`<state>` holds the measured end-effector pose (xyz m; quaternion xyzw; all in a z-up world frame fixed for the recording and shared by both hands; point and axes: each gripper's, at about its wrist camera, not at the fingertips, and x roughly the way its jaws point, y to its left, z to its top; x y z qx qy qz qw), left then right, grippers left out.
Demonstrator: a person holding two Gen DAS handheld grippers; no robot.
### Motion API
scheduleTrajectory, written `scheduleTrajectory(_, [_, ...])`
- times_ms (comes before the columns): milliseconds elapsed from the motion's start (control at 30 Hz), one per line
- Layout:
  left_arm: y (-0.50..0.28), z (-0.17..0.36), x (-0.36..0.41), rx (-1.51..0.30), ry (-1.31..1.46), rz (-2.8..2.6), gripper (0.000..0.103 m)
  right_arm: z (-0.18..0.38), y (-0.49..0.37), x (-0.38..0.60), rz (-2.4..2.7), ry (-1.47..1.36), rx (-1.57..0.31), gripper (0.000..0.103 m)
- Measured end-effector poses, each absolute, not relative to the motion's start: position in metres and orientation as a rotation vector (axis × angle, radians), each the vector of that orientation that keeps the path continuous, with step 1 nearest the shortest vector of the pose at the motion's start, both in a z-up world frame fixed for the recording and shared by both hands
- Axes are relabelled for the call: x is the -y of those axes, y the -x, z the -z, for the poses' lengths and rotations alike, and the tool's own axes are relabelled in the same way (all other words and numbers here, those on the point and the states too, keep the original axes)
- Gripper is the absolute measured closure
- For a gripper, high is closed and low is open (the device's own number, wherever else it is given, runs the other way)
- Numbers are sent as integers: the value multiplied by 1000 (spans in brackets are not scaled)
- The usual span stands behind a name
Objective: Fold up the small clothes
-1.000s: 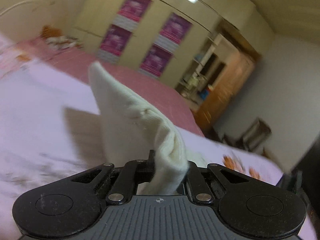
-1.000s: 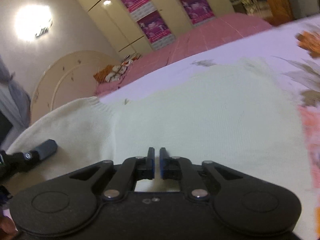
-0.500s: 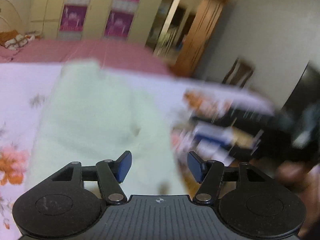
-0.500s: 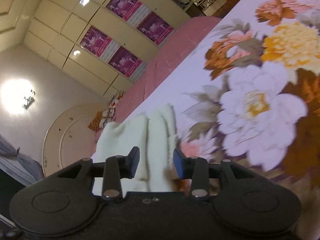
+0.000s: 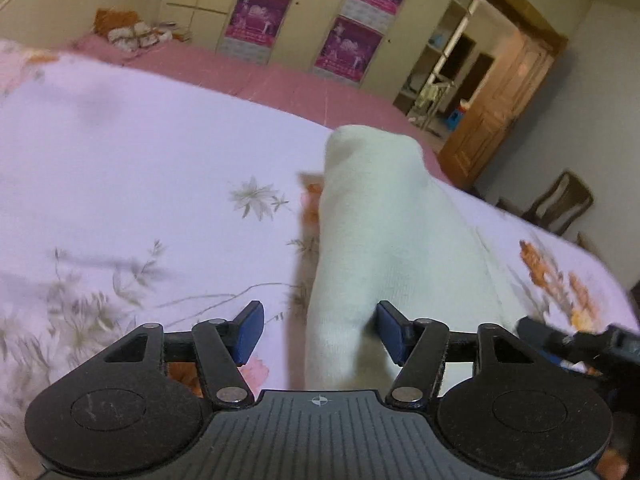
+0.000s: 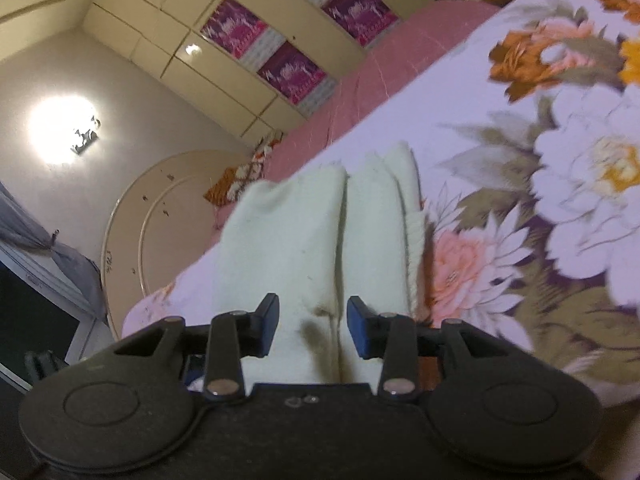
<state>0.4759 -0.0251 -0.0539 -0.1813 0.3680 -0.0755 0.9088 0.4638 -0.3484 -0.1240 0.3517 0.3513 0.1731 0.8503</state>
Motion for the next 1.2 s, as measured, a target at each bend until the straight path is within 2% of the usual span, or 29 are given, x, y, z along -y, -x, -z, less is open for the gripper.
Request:
scheduleTrajectory(167, [-474,62,27,-753,413,186,37,129,-469,333,-373,-707,-765,64])
scheduleTrajectory(300, [-509,79,12,-771,442,223,37,126,-471,330,-395,-727,-767,58])
scheduleTrajectory(400, [-513,81,13,-779,428,239,37,122,-474,323,-411,-703,-752,58])
scheduleTrajectory(533, [-516,75,11,-764,441,233,37,126,-485,320,-386,-709,-769,63])
scheduleTrajectory(667, [-519,69,22,-745,341,218,37,121,-492,309,-383,-644,-782,68])
scheduleTrajectory(733, [-522,71,26,-760,333,233,37,118,-491,303,-373,-583,-787,82])
scheduleTrajectory(800, [-523,70,26,-763,335,235,37,113,-488,297,-361,-534,-779,86])
scheduleTrajectory(1067, [-509,39,50,-670,179,289,38,70,-457,274,-269,-307,-659,88])
scheduleTrajectory(1200, [-509,40,66,-713,124,326,38,64,-447,288,-220,-303,-646,88])
